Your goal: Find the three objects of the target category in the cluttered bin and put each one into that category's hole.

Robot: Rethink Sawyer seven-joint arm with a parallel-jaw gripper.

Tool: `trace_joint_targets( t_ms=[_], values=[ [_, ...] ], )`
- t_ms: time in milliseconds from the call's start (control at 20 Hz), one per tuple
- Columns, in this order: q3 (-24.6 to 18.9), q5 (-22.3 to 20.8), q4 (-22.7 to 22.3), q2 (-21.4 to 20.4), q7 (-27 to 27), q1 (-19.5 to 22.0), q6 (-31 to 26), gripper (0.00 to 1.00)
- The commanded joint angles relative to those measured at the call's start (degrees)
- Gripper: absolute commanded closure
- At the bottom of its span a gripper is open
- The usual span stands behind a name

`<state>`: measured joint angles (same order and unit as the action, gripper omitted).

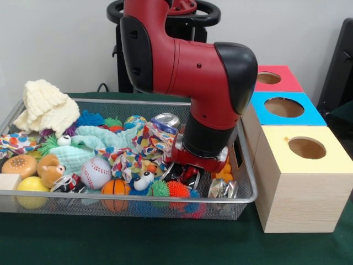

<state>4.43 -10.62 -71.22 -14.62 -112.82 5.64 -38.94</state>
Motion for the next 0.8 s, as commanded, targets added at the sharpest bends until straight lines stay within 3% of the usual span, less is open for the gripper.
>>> trace_joint_targets(
  t_ms=[50,150,350,500,800],
  values=[
    [-2.35,-1.59,-4.17,6.81,-7.86,3.56,13.87,0.0],
    [-1.56,-2.27,-4.18,6.66,-7.94,3.09,14.23,0.0],
    [4.63,-3.97,-3.68,6.54,-14.41,-1.89,19.92,0.0],
    [5.36,-2.4,-2.18,5.89,-13.51,-2.51,16.27,0.0],
    [7.0,0.1,-1.66,4.31,-13.33,-3.1,14.85,0.0]
  ],
)
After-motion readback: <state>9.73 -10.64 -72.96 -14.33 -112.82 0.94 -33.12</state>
